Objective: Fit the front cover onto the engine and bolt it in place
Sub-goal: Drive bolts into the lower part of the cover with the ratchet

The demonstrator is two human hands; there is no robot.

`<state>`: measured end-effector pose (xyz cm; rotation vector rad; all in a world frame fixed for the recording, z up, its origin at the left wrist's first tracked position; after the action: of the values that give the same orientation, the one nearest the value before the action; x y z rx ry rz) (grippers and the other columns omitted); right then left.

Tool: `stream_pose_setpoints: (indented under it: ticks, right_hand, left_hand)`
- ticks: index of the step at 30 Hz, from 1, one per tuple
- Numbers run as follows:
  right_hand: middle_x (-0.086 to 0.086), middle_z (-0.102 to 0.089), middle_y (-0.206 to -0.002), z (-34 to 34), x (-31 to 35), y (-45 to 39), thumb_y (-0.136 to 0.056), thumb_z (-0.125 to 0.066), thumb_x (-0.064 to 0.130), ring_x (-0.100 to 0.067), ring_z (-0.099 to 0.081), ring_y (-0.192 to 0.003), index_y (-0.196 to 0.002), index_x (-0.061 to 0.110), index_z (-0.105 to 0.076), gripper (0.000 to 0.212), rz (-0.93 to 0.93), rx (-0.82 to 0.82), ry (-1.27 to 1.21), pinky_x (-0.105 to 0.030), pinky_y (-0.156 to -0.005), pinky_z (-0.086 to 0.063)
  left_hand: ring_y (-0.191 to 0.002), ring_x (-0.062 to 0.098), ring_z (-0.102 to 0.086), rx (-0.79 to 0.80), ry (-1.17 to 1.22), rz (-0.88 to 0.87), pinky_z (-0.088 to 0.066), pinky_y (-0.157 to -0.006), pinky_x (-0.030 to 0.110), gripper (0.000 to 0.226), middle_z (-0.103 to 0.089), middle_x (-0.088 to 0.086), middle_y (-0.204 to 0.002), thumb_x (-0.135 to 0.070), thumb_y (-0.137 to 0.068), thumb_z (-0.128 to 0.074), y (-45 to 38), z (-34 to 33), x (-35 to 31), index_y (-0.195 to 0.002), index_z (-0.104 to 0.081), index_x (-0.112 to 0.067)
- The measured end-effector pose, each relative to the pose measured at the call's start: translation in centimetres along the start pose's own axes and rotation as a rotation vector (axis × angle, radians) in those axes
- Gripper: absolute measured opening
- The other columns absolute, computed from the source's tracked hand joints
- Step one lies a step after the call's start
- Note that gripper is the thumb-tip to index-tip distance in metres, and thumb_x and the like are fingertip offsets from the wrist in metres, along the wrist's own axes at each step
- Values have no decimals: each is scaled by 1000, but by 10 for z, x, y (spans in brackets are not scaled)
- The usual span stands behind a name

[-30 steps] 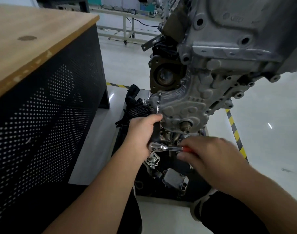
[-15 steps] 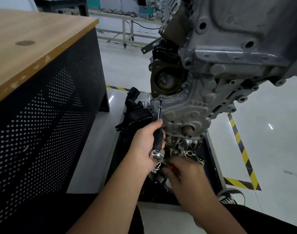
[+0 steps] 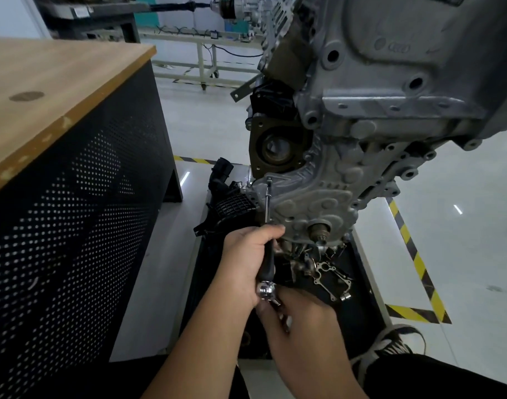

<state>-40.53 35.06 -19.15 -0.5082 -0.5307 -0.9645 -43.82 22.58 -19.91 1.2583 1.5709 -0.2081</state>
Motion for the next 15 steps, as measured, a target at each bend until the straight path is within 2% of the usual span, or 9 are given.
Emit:
stream_pose_setpoints:
  ticks: [2,5,7,9,10,12,14,15]
  right_hand:
    - [8,-67,-87,1,8,1,-88,-73,26,-15,-63,-82,-102,20,-72,16,63,-94,-78,-38,-72,-55]
    - [7,-67,-96,1,8,7,-89,-69,29,-8,-64,-87,-116,21,-69,29,89,-170,-224,-19,-74,-52]
    - [4,-67,-95,4,7,6,-93,-65,33,-8,-65,-84,-114,16,-69,27,91,-236,-244,-6,-76,-44]
    - [1,-64,-91,10,5,2,-96,-57,37,-11,-62,-78,-108,7,-70,35,145,-334,-186,-1,-76,-39]
    - [1,-63,-90,12,6,1,-98,-55,39,-12,-61,-77,-106,4,-71,40,179,-362,-174,-4,-77,-40]
    - [1,-64,-88,16,6,-2,-103,-48,47,-18,-62,-76,-105,3,-72,51,246,-389,-117,-21,-76,-49]
    - [0,-67,-86,19,7,-3,-103,-45,51,-26,-62,-76,-99,5,-73,54,302,-420,82,-38,-72,-50]
    - [0,-69,-88,22,7,-1,-99,-51,51,-29,-62,-80,-97,8,-75,50,310,-448,157,-43,-73,-49]
  left_hand:
    - [-30,13,-47,5,-4,-11,-36,-35,14,17,-54,2,-46,-1,-81,-75,0,-3,-4,-69,-63,-4]
    - [-33,13,-52,13,-27,8,-39,-36,16,12,-58,3,-48,-5,-78,-79,-3,-4,-7,-73,-68,-2]
    - [-35,13,-54,71,-132,-2,-39,-36,16,22,-59,2,-50,-14,-79,-82,-5,-5,-11,-63,-69,-7]
    - [-35,10,-46,192,-184,42,-30,-34,14,30,-55,-1,-50,-31,-85,-78,-5,-6,-11,-61,-72,-12]
    - [-38,7,-37,272,-151,93,-26,-35,14,32,-52,-2,-52,-37,-87,-73,-3,-7,-8,-67,-75,-12]
    - [-49,9,-27,403,-18,187,-26,-38,18,36,-48,-2,-57,-43,-86,-66,0,-10,0,-79,-75,-9]
    - [-44,10,-40,446,85,214,-35,-39,20,37,-49,-1,-57,-44,-85,-65,3,-11,5,-78,-68,-7]
    - [-40,10,-45,434,92,206,-36,-38,19,37,-50,0,-56,-44,-85,-65,2,-11,7,-77,-65,-8]
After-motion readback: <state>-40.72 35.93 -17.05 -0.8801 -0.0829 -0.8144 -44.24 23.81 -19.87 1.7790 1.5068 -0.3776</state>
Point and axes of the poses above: each hand's wrist, its own y-axis away from the middle knuckle, its own z-axis out of the back of the hand, x = y × z, the point moved 6 cm from there along -y, towards the middle knuckle
